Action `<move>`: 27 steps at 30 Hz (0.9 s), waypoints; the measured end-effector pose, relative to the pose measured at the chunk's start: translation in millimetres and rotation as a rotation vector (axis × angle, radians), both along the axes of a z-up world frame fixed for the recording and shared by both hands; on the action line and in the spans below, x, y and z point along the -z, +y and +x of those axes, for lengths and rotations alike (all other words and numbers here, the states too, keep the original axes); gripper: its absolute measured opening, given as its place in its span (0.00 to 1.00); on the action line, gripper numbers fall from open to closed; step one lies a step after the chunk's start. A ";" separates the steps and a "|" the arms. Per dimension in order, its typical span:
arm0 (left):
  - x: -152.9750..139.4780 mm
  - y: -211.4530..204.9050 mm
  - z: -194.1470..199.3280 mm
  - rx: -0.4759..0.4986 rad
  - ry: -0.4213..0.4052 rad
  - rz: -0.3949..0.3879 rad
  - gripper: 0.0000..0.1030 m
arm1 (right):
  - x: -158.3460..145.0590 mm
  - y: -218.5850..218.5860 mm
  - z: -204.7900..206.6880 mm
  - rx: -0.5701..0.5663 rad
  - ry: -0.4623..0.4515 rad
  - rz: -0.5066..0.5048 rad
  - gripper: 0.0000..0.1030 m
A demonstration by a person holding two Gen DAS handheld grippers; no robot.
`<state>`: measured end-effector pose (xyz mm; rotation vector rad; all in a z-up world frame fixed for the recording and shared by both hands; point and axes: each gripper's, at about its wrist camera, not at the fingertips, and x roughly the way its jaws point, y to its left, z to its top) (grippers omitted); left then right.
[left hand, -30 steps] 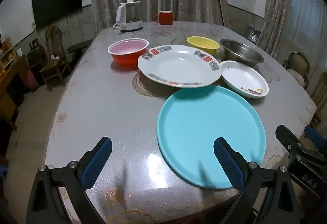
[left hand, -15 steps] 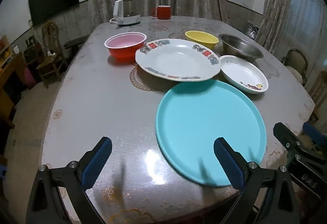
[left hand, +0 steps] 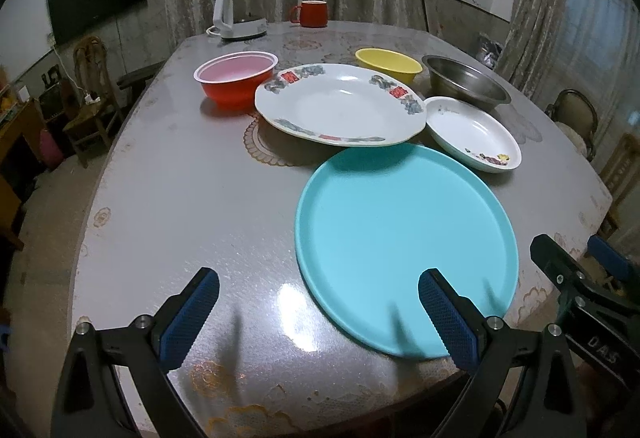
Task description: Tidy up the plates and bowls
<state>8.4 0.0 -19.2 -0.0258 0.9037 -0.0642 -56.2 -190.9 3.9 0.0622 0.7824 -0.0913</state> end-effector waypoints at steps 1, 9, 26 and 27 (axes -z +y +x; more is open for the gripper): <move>0.1 0.3 0.3 0.001 0.003 -0.004 0.98 | 0.1 -0.3 -0.1 0.001 0.000 0.002 1.00; 1.9 -1.7 2.1 0.013 0.015 -0.008 0.98 | 1.8 -2.1 -0.3 0.007 0.003 0.007 1.00; 6.3 -2.8 3.4 0.025 0.041 -0.033 0.99 | 3.4 -4.0 0.2 0.011 0.015 0.010 1.00; 6.6 -2.7 3.9 0.025 0.042 -0.035 0.99 | 3.8 -4.1 0.3 0.013 0.017 0.010 1.00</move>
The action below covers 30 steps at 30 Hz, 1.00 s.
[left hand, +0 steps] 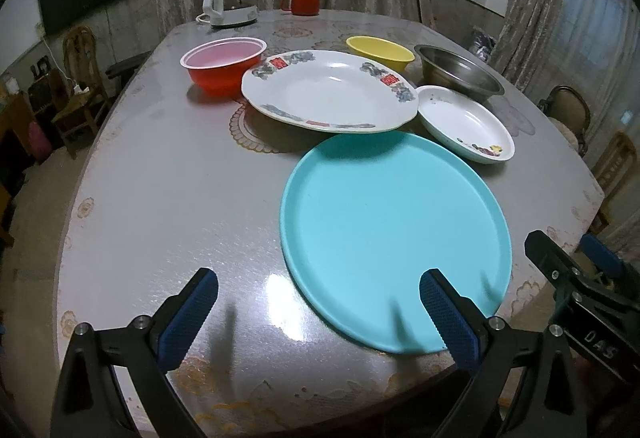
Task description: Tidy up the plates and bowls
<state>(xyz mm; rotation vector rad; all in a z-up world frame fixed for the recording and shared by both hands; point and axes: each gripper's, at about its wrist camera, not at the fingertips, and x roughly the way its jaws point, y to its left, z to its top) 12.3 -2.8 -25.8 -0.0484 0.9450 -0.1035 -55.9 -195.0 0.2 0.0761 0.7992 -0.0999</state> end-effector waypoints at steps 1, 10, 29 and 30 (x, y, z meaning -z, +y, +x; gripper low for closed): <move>0.1 0.2 0.3 0.001 0.001 -0.001 0.99 | 0.1 -0.2 0.6 0.000 0.001 0.001 1.00; 0.7 -0.5 0.9 0.006 0.003 0.003 0.99 | 1.4 0.0 0.7 -0.005 0.002 -0.006 1.00; 1.5 8.9 7.4 0.025 0.041 -0.125 1.00 | 5.6 0.4 6.8 -0.011 0.034 -0.016 1.00; 1.7 10.0 8.1 0.024 0.045 -0.136 1.00 | 5.7 0.6 8.0 -0.017 0.038 -0.016 1.00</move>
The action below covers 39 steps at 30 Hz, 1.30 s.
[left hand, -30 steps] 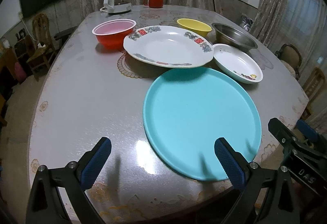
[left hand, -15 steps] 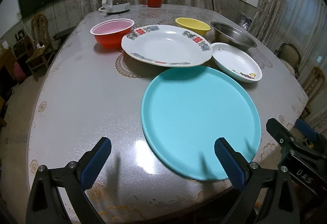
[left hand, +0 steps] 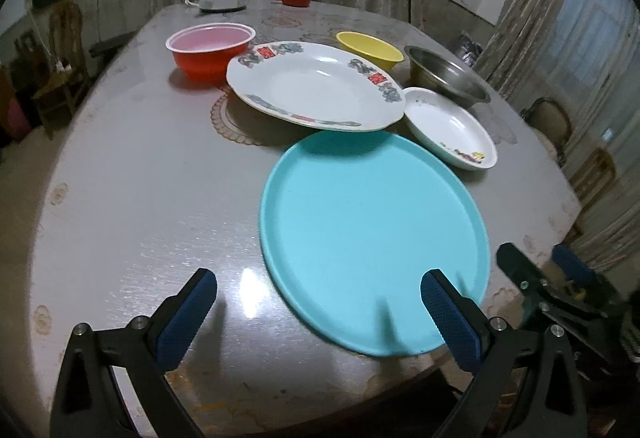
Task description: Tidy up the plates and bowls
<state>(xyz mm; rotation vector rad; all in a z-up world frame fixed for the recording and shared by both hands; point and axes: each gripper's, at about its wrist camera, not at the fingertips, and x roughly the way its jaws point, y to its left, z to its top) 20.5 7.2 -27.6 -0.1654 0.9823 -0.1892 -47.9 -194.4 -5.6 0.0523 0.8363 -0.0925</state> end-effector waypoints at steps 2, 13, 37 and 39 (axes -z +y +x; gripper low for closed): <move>-0.2 1.2 1.5 -0.005 0.000 0.001 1.00 | 0.5 -0.3 3.4 -0.017 0.011 -0.004 1.00; -0.4 21.0 25.3 -0.014 0.015 -0.056 1.00 | -0.1 -14.0 26.8 -0.140 0.008 0.050 1.00; 5.0 73.6 84.6 -0.034 -0.020 -0.491 1.00 | -18.8 -23.9 109.2 -0.219 -0.033 0.038 0.83; 4.2 76.5 89.8 -0.038 -0.041 -0.514 1.00 | -18.7 -19.7 115.4 -0.228 -0.031 0.021 0.83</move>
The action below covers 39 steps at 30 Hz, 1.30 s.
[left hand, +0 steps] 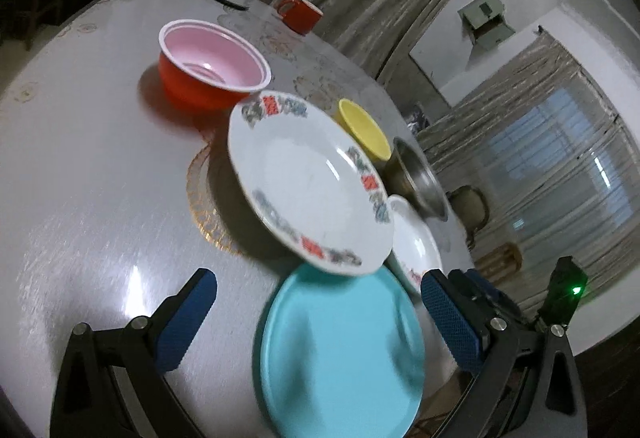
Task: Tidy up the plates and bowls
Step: 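Move both grippers to the red-character white plate rim and close them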
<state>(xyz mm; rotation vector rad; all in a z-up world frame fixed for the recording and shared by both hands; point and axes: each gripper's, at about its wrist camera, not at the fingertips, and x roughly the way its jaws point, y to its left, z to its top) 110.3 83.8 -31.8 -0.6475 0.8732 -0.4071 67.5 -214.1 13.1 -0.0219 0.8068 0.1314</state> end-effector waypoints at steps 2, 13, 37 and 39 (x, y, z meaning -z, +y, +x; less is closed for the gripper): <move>0.1 0.9 5.0 -0.005 -0.024 -0.004 1.00 | 0.0 2.2 7.7 -0.016 0.007 0.002 0.83; 3.5 6.6 38.6 -0.004 -0.005 -0.018 1.00 | -3.0 15.6 66.8 -0.139 0.062 0.125 0.70; 28.8 1.4 76.0 0.068 0.045 -0.017 0.63 | 49.0 56.8 178.9 -0.286 0.341 0.151 0.34; 31.8 1.6 77.2 0.078 0.055 -0.025 0.63 | 53.4 58.2 181.3 -0.300 0.361 0.179 0.32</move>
